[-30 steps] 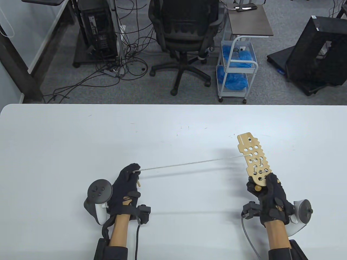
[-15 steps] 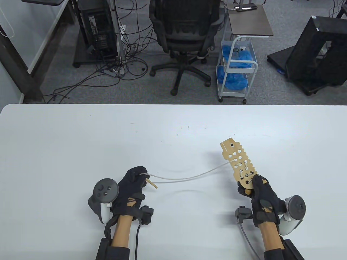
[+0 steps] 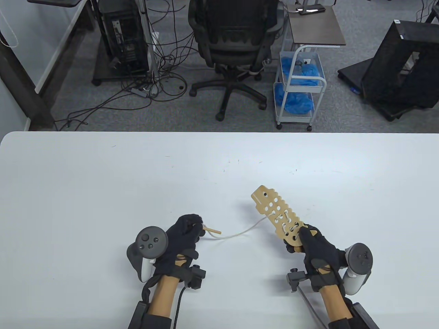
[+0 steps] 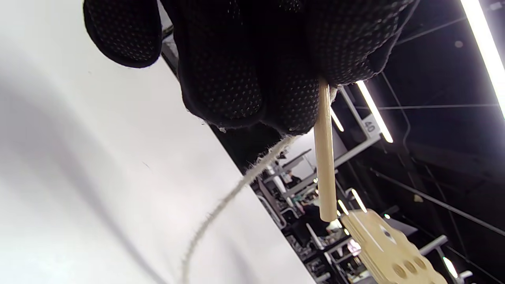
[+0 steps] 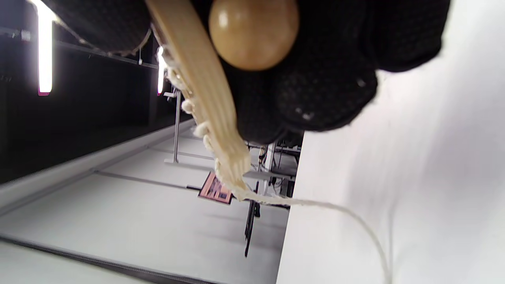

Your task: Remove rope from all holes on crocodile lacing toy

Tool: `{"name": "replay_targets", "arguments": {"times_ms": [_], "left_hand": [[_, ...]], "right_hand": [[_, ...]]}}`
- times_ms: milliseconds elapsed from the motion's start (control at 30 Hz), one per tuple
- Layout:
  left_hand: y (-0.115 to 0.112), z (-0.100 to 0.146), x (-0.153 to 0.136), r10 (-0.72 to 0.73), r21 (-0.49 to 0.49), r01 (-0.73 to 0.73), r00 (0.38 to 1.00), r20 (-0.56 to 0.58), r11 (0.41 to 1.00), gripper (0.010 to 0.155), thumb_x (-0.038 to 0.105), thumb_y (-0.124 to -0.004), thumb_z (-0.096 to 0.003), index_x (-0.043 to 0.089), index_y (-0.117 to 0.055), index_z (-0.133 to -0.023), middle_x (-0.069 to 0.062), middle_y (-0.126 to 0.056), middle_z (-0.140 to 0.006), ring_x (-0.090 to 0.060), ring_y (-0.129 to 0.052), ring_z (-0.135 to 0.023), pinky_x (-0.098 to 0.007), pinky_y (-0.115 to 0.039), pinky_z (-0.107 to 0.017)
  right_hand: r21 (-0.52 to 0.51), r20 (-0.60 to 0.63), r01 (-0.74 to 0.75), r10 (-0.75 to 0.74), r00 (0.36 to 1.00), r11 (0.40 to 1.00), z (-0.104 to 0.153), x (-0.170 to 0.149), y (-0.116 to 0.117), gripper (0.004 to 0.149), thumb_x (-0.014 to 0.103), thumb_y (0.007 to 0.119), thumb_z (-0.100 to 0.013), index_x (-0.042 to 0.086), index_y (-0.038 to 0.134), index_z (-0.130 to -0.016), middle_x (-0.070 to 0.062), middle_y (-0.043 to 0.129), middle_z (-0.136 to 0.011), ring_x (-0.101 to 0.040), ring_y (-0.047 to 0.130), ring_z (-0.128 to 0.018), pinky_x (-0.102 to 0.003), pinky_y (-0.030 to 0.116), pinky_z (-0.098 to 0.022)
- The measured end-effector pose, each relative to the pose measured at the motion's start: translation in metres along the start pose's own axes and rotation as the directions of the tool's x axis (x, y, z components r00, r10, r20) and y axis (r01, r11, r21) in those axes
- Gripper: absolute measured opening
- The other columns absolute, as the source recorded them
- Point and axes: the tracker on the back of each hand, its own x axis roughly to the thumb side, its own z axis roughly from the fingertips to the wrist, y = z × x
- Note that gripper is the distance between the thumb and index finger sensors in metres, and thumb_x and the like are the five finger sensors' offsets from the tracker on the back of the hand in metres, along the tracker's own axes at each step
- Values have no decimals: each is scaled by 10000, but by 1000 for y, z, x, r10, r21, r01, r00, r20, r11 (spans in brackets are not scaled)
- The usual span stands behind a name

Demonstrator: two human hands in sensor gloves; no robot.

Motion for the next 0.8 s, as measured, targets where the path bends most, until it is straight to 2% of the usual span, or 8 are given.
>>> {"name": "replay_targets", "arguments": {"times_ms": [33, 267, 300, 333, 500, 533, 567, 800], "left_hand": [[-3, 1, 5, -7, -10, 8, 1000, 24, 1000, 413, 419, -831, -454, 347, -832, -861, 50, -1043, -675, -147, -1024, -563, -568, -766, -624], [-17, 9, 30, 13, -82, -1, 989, 150, 997, 414, 418, -833, -461, 347, -820, -868, 53, -1035, -712, -149, -1021, -604, -572, -760, -634], [-18, 10, 31, 14, -82, -1, 988, 155, 997, 420, 361, -866, -451, 346, -819, -868, 53, -1035, -711, -149, -1020, -604, -572, -759, -634], [-19, 11, 33, 5, -81, 8, 987, 163, 997, 413, 425, -832, -462, 344, -820, -867, 54, -1035, -710, -148, -1020, -603, -572, -759, -635], [-22, 14, 39, -77, -56, 89, 979, 189, 994, 409, 440, -840, -455, 337, -836, -850, 58, -1049, -662, -134, -1031, -554, -565, -772, -622], [-22, 15, 40, -93, -48, 104, 977, 191, 993, 413, 382, -877, -441, 334, -838, -849, 59, -1052, -657, -132, -1032, -548, -565, -774, -621], [-22, 15, 41, -103, -44, 113, 976, 191, 993, 409, 444, -842, -452, 335, -840, -847, 59, -1054, -652, -131, -1034, -544, -564, -776, -619], [-24, 20, 48, -219, 16, 220, 955, 198, 975, 409, 449, -846, -453, 328, -840, -844, 61, -1055, -642, -127, -1035, -534, -561, -781, -614]], "right_hand": [[31, 13, -21, 20, 1000, 999, 0, 1, 4, 501, 402, 785, -450, 14, 828, -766, -238, 994, -574, -385, 986, -397, -623, 759, -406], [98, 31, -105, 103, 994, 990, 2, 0, 16, 498, 397, 791, -447, 12, 836, -759, -243, 996, -567, -390, 985, -392, -626, 758, -405], [103, 33, -109, 106, 994, 989, 2, 0, 17, 499, 397, 792, -446, 12, 837, -760, -243, 997, -565, -391, 985, -392, -626, 758, -404], [114, 38, -112, 108, 993, 987, 3, 0, 19, 499, 398, 793, -445, 12, 837, -759, -244, 997, -565, -390, 986, -391, -626, 758, -405], [164, 60, -125, 116, 991, 979, 5, 2, 29, 499, 396, 797, -444, 9, 841, -757, -245, 1000, -562, -392, 986, -388, -627, 758, -402], [173, 63, -128, 118, 991, 977, 6, 2, 31, 498, 396, 799, -443, 10, 843, -755, -246, 1001, -560, -391, 988, -386, -626, 761, -399], [179, 66, -128, 118, 991, 976, 6, 3, 32, 500, 395, 801, -442, 7, 843, -755, -246, 1002, -559, -391, 988, -385, -626, 761, -399], [236, 82, -133, 117, 990, 963, 9, 4, 41, 497, 391, 806, -438, 9, 845, -755, -249, 1003, -559, -392, 989, -383, -626, 762, -398]]}}
